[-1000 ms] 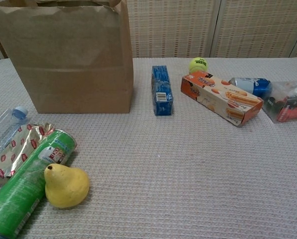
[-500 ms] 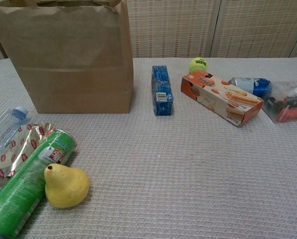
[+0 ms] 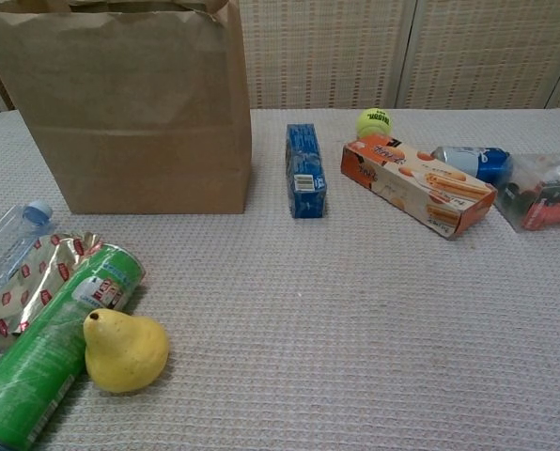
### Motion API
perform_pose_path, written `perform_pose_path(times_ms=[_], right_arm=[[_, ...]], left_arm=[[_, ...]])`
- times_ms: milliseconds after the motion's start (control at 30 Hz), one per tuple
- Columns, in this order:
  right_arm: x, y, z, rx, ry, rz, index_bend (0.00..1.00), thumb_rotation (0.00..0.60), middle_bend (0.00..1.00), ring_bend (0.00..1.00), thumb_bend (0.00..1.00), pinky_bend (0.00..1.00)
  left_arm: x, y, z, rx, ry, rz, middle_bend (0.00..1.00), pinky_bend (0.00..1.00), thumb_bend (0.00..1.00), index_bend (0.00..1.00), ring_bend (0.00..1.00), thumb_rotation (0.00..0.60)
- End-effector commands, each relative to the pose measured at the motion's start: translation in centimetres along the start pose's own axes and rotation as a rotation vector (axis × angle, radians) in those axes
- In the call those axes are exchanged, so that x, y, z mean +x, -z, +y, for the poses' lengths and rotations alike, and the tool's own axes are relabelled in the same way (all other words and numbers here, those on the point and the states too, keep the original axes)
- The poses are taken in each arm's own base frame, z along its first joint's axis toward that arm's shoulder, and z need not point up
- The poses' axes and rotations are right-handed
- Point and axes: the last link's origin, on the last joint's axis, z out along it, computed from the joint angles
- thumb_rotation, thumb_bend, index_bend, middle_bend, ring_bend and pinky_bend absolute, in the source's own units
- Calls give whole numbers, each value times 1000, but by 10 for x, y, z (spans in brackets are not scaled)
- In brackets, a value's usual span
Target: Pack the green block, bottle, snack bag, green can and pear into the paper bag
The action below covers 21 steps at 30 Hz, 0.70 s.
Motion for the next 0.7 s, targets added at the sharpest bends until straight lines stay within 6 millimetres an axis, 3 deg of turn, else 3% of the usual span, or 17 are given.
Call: perform_pose_path(times_ms=[33, 533, 700], right_arm=[[0, -1, 0, -1, 0, -1, 0, 600, 0, 0, 58, 0], [-2, -2, 0, -9, -2, -11, 0, 600, 0, 0, 58, 0], [-1, -2, 1, -13, -4, -12, 0, 600, 0, 0, 58, 0]], left_arm=[[-4, -5, 3, -3, -6, -20, 0, 48, 351, 0, 0, 600], [-14, -33, 12, -20, -79, -70, 0, 51, 348, 0, 0, 600], [-17, -42, 11, -2, -91, -78, 0, 127, 352, 1, 0, 600]])
